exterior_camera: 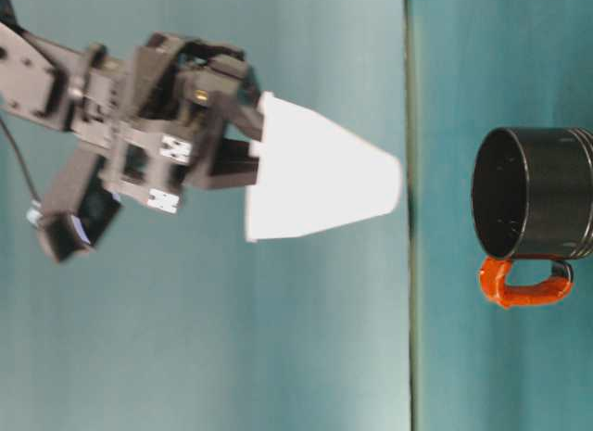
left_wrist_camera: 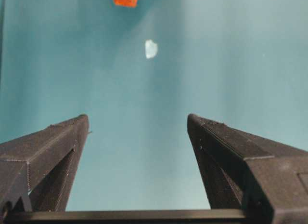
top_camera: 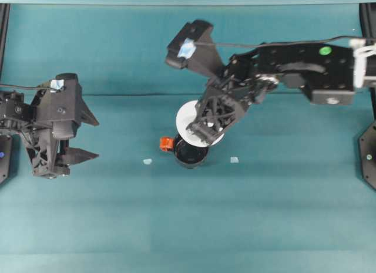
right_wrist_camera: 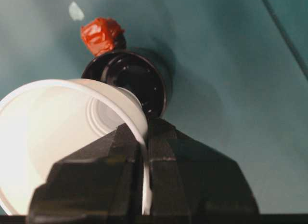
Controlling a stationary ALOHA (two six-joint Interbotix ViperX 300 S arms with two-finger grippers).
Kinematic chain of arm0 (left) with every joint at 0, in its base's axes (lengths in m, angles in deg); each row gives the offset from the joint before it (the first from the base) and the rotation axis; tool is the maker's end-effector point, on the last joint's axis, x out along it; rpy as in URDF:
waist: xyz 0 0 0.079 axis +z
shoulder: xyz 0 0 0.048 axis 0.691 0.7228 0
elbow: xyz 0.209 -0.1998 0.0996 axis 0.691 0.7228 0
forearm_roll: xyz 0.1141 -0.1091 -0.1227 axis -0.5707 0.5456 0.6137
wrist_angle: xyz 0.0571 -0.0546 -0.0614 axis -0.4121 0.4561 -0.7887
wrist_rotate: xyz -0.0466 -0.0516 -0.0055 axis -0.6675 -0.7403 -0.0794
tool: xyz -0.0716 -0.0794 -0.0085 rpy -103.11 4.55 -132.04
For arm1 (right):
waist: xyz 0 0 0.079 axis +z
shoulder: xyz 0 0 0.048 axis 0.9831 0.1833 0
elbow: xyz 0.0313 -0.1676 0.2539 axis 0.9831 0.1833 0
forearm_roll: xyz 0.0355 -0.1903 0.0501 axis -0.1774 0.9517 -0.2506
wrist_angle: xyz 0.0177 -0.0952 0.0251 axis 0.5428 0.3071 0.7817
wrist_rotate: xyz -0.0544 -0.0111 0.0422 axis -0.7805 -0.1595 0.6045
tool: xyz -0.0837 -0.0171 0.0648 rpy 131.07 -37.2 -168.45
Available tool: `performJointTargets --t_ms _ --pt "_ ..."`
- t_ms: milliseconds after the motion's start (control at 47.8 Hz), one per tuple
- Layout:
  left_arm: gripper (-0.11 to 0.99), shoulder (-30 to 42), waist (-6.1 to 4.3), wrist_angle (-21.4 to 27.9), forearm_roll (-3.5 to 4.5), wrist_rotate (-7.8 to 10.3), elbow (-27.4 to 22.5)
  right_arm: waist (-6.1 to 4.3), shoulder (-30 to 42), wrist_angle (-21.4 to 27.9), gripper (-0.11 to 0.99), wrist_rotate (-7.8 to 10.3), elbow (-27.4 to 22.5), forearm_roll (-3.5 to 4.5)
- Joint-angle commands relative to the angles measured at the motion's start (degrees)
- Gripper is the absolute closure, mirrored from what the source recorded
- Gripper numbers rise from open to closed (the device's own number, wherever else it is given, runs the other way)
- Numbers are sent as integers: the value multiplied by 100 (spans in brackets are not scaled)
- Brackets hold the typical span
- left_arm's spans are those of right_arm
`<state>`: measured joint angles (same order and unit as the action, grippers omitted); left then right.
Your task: Put the paper cup into the moved red handle cup holder.
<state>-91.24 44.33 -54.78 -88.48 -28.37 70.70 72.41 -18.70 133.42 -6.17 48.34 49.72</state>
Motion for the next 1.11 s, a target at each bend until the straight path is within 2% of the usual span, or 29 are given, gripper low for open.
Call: performJointTargets --t_ms 0,125,272,397,544,1087 --pt "-2 -44 0 -44 -18 9 -70 70 53 9 98 -26 -105 9" --pt "-2 -35 0 -44 -18 9 -70 79 167 -18 98 -35 -105 9" --pt "-2 -18 0 -44 -18 9 -79 167 369 -105 98 -35 -88 26" --pt "-2 -9 0 -88 -18 0 -79 185 545 -246 98 -35 -88 44" --pt "-2 0 0 -158 -18 0 -88 185 677 -237 98 -35 -97 132" --pt "-2 0 0 -158 -18 0 -88 185 729 -343 98 -44 -88 132"
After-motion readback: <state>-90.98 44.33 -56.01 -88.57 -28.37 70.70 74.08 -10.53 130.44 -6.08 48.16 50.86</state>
